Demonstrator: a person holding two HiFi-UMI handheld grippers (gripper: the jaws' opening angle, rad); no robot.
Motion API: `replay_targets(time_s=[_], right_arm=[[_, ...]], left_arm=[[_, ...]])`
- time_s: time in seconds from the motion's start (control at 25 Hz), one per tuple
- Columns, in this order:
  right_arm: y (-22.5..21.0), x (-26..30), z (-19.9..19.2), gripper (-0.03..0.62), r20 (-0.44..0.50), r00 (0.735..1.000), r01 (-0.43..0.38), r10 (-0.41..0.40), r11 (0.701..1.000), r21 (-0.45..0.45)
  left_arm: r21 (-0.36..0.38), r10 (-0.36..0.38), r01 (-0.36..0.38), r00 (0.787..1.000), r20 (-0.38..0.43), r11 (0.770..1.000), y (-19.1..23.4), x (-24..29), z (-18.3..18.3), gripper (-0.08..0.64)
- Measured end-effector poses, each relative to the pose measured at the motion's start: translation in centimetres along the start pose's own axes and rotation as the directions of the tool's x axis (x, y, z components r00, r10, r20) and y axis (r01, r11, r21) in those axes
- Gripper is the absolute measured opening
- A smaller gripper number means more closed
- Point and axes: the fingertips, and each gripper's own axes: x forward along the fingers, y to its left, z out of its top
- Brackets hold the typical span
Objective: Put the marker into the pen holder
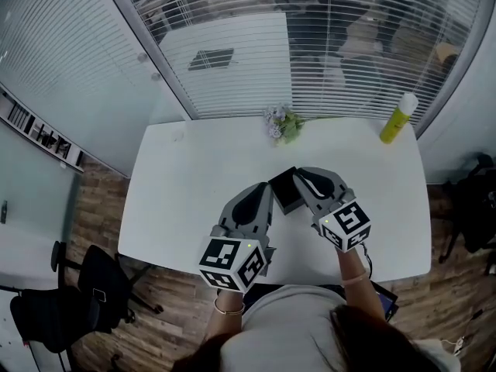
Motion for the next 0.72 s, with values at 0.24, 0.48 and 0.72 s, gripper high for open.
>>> replay_targets(time_s=[0.24,0.48,0.72], right_arm=[[-0.1,0.6,-1.6,0.058,-0.061,0.998,-0.015,0.015,1.000,-0.002],[-0.2,0.9,-2.9,0.058,-0.121,0.992,-0.021,0.021,1.000,0.003],[0.0,1.4,-3.9,0.058,-0.159,0.987,-0.034,0.035,0.999,0.011]], left_arm=[[-0.007,-0.002,0.002,1.000,-0.002,1.000,0.2,0.5,-0.3,0.023],[-0.011,-0.015,0.015,1.000,-0.014,1.000,-0.2,1.1,-0.8,0.023],[-0.015,-0.016,0.015,1.000,-0.027,1.000,-0.2,1.2,-1.1,0.023]])
